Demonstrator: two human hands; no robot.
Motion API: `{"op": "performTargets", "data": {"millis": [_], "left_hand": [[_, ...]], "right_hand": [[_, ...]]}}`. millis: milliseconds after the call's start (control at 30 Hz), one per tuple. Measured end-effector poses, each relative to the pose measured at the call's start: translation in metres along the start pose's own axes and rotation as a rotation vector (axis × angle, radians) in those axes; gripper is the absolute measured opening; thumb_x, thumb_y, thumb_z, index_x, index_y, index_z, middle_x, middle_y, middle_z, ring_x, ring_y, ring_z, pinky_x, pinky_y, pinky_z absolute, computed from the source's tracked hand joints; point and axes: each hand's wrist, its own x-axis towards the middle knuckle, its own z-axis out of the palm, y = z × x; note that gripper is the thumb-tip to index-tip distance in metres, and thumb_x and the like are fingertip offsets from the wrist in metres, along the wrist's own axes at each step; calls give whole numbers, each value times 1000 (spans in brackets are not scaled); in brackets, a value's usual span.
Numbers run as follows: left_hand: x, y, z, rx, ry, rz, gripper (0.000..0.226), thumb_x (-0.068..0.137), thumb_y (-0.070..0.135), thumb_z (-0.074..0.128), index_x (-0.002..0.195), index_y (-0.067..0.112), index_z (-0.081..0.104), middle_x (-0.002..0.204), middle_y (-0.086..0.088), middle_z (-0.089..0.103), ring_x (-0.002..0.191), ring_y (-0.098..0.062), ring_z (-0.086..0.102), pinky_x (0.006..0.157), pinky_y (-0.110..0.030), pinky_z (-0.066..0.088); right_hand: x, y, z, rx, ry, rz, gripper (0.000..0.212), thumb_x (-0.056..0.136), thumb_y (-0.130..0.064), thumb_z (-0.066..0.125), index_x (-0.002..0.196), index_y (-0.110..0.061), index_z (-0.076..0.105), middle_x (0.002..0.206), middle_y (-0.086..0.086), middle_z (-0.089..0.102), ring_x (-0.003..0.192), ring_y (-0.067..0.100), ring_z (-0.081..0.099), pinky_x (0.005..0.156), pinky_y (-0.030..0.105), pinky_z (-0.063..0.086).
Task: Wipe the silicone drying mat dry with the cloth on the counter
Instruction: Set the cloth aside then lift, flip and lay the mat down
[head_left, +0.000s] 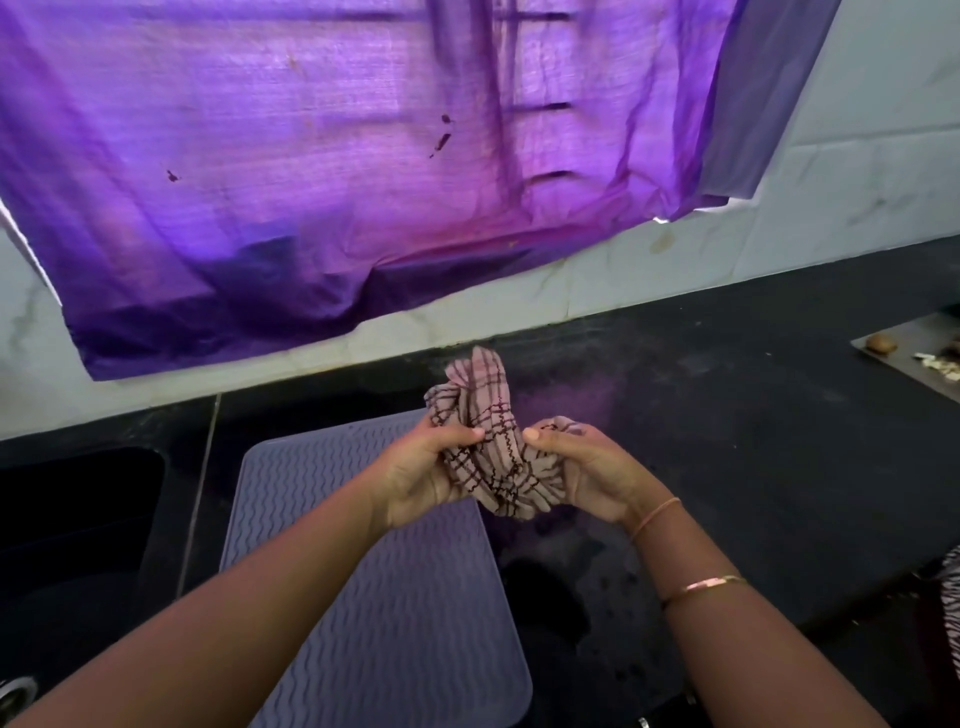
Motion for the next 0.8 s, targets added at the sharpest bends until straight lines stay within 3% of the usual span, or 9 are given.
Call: {"op": "performTargets", "data": {"millis": [133, 267, 333, 433, 500, 600, 700, 767, 800], "left_hand": [[6, 4, 1, 18, 80, 32, 37, 93, 8, 53, 129, 13, 47, 113, -17, 67, 101, -32, 65, 81, -47, 55], [13, 3, 10, 1, 109, 39, 35, 93, 7, 53, 128, 8, 48, 110, -19, 68, 95, -33, 67, 79, -48, 55], [17, 2, 15, 51, 78, 29, 45, 89, 0, 56, 132, 9, 43, 111, -20, 67, 98, -35, 66, 81, -50, 55], [23, 2, 19, 158, 36, 2, 94, 78, -14, 63, 148, 23, 13, 121, -19, 63, 103, -34, 65, 84, -51, 54], [31, 3, 20, 232, 58, -31, 116, 77, -18, 60, 148, 39, -13, 131, -19, 53, 104, -32, 64, 83, -50, 55], [44, 4, 19, 315, 148, -4, 115, 84, -16, 53, 140, 43, -27, 131, -21, 51, 98, -31, 66, 83, -49, 55], [52, 4, 20, 326, 180, 64, 108, 89, -7, 52, 139, 46, -27, 126, -22, 56, 98, -29, 67, 82, -51, 55], [53, 4, 19, 384, 142, 113, 109, 87, -1, 60, 141, 47, -21, 138, -20, 48, 107, -26, 64, 87, -49, 54], [53, 4, 18, 471, 108, 120, 113, 82, 2, 67, 143, 47, -17, 146, -16, 38, 116, -24, 58, 94, -46, 51]], "right_hand": [[3, -5, -18, -127, -67, 55, 53, 74, -38, 70, 115, -5, 61, 109, 17, 64, 92, 27, 62, 76, 39, 53], [8, -12, -20, -441, 16, 119, 49, 61, -56, 74, 96, -21, 71, 101, -1, 73, 97, 15, 65, 86, 40, 44], [15, -10, -19, -487, 119, 100, 43, 65, -48, 75, 97, -20, 70, 97, -5, 74, 96, 11, 65, 82, 36, 45], [21, -5, -20, -305, 234, -13, 18, 78, -12, 72, 92, -5, 64, 83, 5, 73, 69, 10, 69, 59, 24, 54], [24, -2, -24, -294, 327, -50, 16, 79, -6, 70, 91, -2, 61, 86, 14, 69, 69, 18, 66, 65, 31, 55], [28, 1, -29, -232, 407, -80, 10, 80, -4, 66, 84, -3, 57, 84, 22, 63, 73, 28, 58, 73, 45, 48], [30, 2, -35, -95, 381, -29, 12, 84, -5, 61, 77, -11, 54, 76, 12, 66, 61, 21, 62, 67, 37, 52], [31, 2, -37, -79, 378, -10, 10, 84, -8, 63, 88, -12, 54, 80, 9, 69, 60, 16, 65, 63, 32, 54], [31, 1, -39, -78, 381, -13, 19, 83, -9, 65, 97, -12, 52, 84, 9, 70, 61, 15, 67, 59, 30, 54]]}}
